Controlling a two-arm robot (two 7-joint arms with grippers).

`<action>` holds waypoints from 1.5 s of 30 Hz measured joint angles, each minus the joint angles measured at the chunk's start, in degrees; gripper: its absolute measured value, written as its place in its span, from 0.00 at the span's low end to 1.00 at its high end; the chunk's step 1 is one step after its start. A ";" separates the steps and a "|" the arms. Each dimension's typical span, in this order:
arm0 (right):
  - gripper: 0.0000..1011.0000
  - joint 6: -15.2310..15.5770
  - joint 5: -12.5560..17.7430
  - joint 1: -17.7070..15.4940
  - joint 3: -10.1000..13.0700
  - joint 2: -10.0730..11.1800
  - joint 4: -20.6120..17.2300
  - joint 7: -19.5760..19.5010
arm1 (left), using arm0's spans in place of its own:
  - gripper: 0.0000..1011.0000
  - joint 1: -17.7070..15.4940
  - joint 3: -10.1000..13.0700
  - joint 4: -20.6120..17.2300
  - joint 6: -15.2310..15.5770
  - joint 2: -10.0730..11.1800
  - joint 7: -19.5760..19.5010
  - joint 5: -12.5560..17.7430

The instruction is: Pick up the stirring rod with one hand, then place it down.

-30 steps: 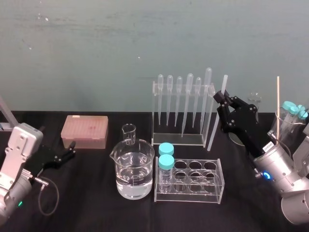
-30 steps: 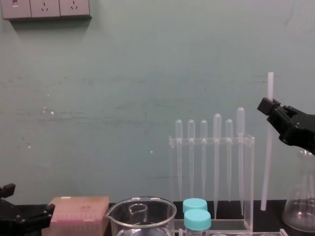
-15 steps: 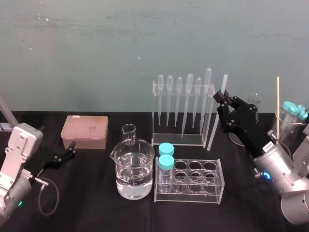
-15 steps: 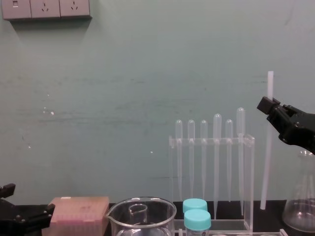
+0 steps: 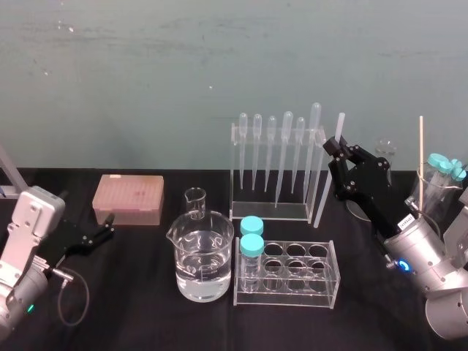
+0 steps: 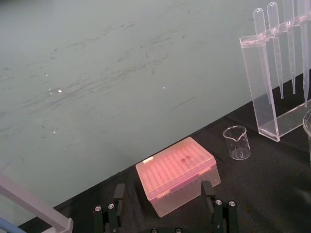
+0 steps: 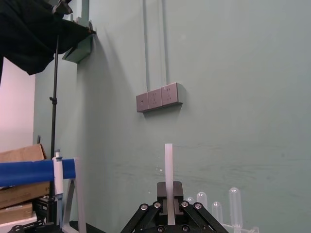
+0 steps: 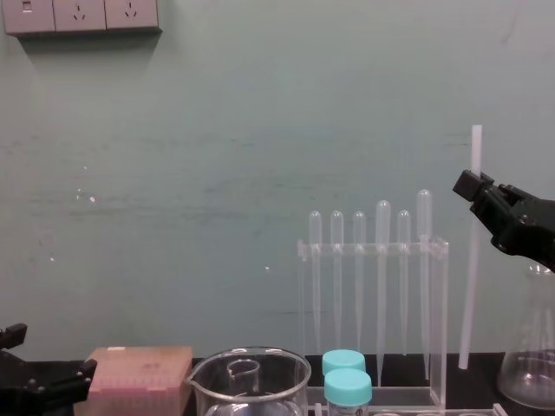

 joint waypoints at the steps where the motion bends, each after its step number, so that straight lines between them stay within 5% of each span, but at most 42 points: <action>1: 0.07 0.00 0.00 0.00 0.00 0.00 0.00 0.00 | 0.99 0.00 0.00 0.00 0.00 0.00 0.00 0.00; 45: 0.07 0.01 0.00 0.00 0.00 0.00 0.00 -0.01 | 0.99 0.00 0.00 0.00 0.00 0.00 0.00 -0.01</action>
